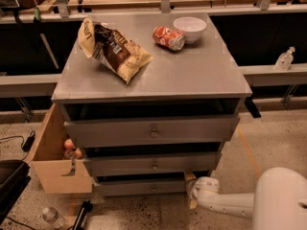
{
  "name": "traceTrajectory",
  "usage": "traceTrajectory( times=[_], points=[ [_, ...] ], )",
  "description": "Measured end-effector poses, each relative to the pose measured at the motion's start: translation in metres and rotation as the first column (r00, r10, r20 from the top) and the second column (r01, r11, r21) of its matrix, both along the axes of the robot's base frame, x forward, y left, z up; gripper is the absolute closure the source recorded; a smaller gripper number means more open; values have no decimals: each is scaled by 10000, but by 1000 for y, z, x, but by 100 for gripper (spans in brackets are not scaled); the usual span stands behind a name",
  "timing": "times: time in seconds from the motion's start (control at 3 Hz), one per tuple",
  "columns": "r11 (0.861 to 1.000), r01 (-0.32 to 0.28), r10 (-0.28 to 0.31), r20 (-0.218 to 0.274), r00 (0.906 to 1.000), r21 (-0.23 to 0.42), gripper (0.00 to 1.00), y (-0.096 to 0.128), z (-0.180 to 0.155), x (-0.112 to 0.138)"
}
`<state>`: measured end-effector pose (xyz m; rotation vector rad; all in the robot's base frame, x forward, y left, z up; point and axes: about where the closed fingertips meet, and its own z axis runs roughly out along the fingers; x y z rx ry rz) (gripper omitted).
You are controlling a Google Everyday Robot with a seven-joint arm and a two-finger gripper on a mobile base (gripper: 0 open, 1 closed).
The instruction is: Open bottom drawer
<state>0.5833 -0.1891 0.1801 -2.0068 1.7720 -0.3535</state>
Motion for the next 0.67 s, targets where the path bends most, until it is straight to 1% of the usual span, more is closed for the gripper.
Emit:
traceTrajectory(
  times=[0.33, 0.67],
  points=[
    [9973, -439, 431, -159, 9989, -592, 19, 4, -15, 2],
    [9937, -340, 311, -285, 9991, -1066, 41, 2, -17, -11]
  ],
)
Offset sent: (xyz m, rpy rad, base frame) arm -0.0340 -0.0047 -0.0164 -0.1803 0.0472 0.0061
